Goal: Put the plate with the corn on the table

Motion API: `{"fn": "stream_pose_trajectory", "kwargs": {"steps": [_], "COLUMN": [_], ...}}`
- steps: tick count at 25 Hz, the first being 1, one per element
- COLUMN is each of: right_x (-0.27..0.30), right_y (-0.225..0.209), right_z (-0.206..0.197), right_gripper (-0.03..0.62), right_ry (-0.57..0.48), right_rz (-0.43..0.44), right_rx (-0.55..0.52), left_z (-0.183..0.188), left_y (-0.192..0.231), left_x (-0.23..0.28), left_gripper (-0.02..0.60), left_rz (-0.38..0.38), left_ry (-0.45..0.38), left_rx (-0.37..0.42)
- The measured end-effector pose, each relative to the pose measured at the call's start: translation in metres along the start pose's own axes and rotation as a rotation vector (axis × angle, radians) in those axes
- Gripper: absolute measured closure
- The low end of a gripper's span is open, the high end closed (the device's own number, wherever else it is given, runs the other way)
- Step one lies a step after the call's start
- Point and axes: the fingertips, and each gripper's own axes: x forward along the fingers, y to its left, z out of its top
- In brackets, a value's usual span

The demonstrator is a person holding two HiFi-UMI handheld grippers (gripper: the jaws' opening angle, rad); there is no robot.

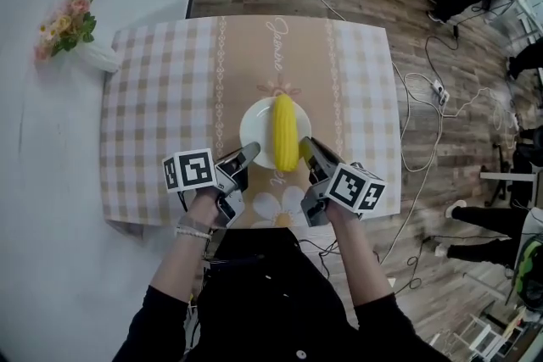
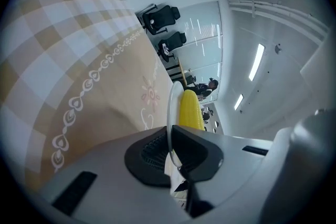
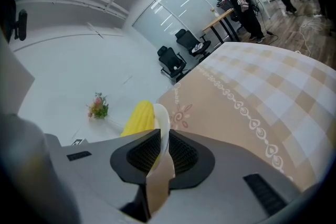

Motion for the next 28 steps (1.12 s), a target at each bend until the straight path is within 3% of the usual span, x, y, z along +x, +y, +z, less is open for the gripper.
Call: {"fn": "stream_pose_trajectory", "kwargs": {"steps": [28], "right_x": [0.053], "right_y": [-0.057], "right_z": [-0.011], "right_gripper": [0.507], "right_ry": [0.15], "right_rz": [-0.125], "right_rx": [-0.04], "left_z": [0.015], "left_y": [0.057], "left_x": [0.044], "left_gripper": [0.555], "left_rz": [0.096], "left_ry": [0.03], "left_rx": [-0.062]}}
